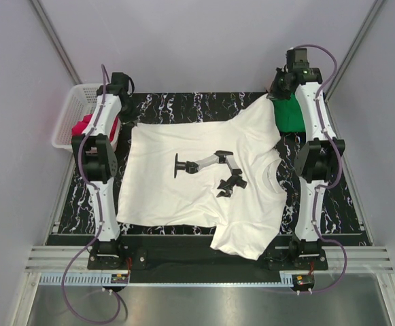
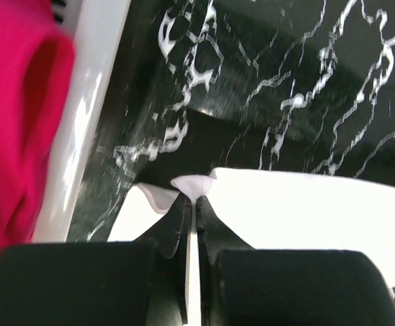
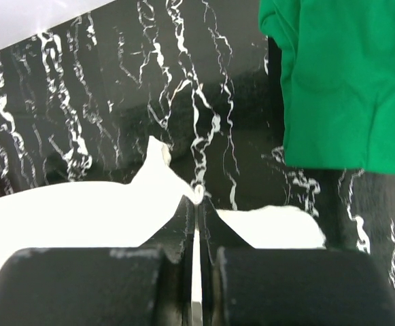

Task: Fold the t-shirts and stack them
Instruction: Fold the tshirt

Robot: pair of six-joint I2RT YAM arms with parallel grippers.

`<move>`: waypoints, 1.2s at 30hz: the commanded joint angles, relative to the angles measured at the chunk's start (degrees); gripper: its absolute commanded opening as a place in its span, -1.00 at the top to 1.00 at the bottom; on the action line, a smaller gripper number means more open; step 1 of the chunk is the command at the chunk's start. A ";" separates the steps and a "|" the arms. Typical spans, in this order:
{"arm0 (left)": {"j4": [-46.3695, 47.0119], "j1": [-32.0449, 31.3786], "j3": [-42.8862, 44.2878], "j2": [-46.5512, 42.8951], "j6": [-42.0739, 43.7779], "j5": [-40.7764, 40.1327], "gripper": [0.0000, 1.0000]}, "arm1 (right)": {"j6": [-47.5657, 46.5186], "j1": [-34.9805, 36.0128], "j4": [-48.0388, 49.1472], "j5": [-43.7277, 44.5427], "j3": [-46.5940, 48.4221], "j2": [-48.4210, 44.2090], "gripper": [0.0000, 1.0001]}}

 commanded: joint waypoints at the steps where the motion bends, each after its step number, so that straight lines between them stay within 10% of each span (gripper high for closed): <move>1: 3.95 0.47 -6.29 -11.62 1.55 -0.48 1.00 | -1.01 -0.13 2.00 -1.51 -3.68 -10.32 1.00; 36: -5.28 0.38 -25.99 -24.12 4.27 -5.49 1.00 | 1.45 5.76 -7.84 -0.37 -41.57 -38.02 1.00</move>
